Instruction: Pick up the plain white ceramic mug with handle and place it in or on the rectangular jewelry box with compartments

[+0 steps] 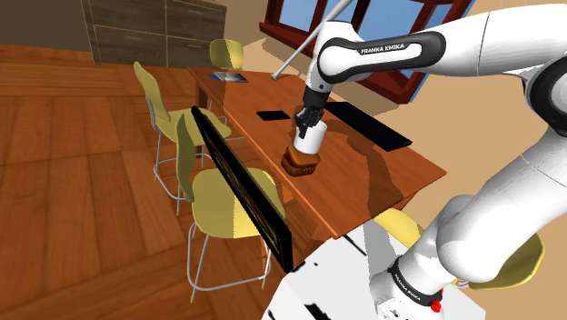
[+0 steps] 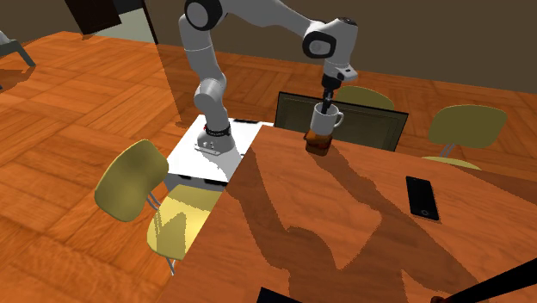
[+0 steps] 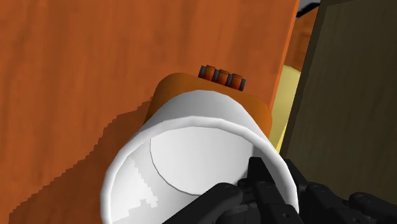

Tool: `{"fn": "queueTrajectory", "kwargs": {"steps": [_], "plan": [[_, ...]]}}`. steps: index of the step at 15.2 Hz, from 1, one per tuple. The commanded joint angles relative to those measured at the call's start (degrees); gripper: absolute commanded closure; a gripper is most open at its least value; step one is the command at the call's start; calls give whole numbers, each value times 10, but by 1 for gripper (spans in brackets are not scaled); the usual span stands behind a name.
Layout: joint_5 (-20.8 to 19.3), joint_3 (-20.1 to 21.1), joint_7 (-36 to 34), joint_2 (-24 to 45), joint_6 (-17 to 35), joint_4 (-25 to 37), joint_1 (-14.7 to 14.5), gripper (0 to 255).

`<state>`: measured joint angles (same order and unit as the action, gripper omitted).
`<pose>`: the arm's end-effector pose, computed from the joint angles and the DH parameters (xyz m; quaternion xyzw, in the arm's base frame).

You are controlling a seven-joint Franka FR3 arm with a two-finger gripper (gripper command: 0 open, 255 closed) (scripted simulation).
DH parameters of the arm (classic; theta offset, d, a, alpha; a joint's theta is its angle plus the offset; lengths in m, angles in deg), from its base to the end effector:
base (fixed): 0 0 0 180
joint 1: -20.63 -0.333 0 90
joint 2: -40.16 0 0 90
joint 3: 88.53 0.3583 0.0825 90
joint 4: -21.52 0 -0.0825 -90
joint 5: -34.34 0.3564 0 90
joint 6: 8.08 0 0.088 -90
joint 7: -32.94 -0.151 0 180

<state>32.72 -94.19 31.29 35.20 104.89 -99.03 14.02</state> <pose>0.4894 0.0042 0.4625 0.9997 0.0000 -0.0228 0.0091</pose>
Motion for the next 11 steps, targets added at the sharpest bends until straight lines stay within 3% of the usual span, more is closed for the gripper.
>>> {"fn": "queueTrajectory", "kwargs": {"steps": [1, 6, 11], "plan": [[0, 0, 0, 1, 0, -2, 0, 0], [0, 0, 0, 2, 0, -1, 0, 0], [0, 1, 0, -9, -73, 60, -1, 0]]}}
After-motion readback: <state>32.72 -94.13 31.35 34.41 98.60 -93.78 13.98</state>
